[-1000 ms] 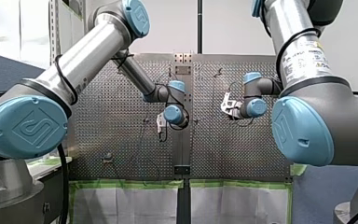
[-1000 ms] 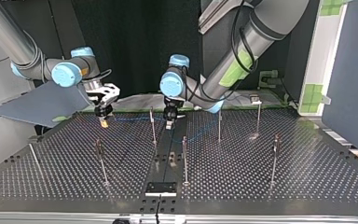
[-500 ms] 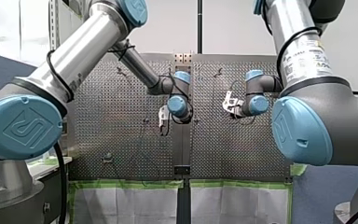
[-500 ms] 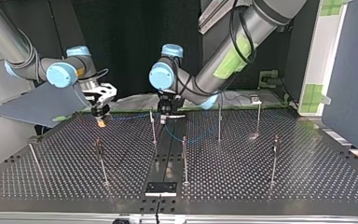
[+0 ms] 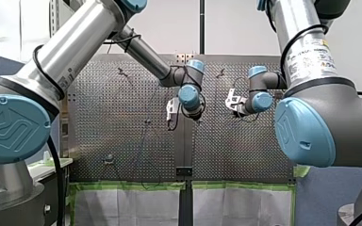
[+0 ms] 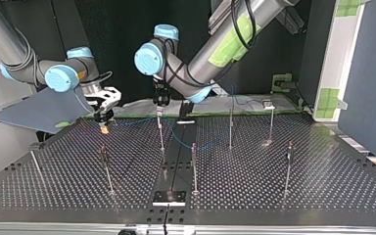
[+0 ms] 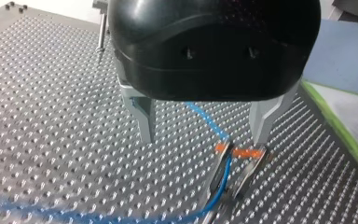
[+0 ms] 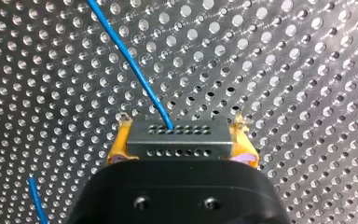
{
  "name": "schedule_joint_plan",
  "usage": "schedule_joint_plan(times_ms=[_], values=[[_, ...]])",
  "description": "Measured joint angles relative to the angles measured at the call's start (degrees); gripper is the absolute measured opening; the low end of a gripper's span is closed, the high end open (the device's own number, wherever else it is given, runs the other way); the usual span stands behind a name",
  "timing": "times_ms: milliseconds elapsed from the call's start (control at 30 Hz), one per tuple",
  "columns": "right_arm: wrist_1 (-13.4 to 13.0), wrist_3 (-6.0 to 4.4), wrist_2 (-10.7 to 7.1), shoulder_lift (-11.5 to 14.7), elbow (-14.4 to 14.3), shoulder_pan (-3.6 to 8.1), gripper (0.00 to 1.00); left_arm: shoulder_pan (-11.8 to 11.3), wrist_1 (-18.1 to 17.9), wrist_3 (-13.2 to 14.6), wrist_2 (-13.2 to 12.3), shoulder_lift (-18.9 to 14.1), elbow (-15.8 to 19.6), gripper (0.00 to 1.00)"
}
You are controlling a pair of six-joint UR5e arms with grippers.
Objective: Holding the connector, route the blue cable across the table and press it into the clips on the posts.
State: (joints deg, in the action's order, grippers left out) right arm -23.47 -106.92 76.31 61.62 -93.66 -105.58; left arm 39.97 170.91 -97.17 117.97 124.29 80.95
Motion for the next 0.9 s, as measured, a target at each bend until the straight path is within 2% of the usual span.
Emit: schedule_joint_plan(times_ms=[233,367,600,900], values=[[0.33,0.13,0.06,0.29,0.00,0.50,0.00,3.28,-1.88,-1.36,2.46,0.72,-0.72,1.00],[0.43,0.19,0.02,0.91,0.00,0.87,0.00,5.10,-1.04,-1.77,2.91,2.27,-2.30,1.00],[0.45,0.19,-0.05,2.18,0.00,1.19,0.00,8.19,0.87,-4.54,2.89,5.76,-5.80,1.00],[0.37,0.31,-0.03,2.31,0.00,1.28,0.00,8.24,2.61,-5.22,5.64,9.82,-9.84,1.00]])
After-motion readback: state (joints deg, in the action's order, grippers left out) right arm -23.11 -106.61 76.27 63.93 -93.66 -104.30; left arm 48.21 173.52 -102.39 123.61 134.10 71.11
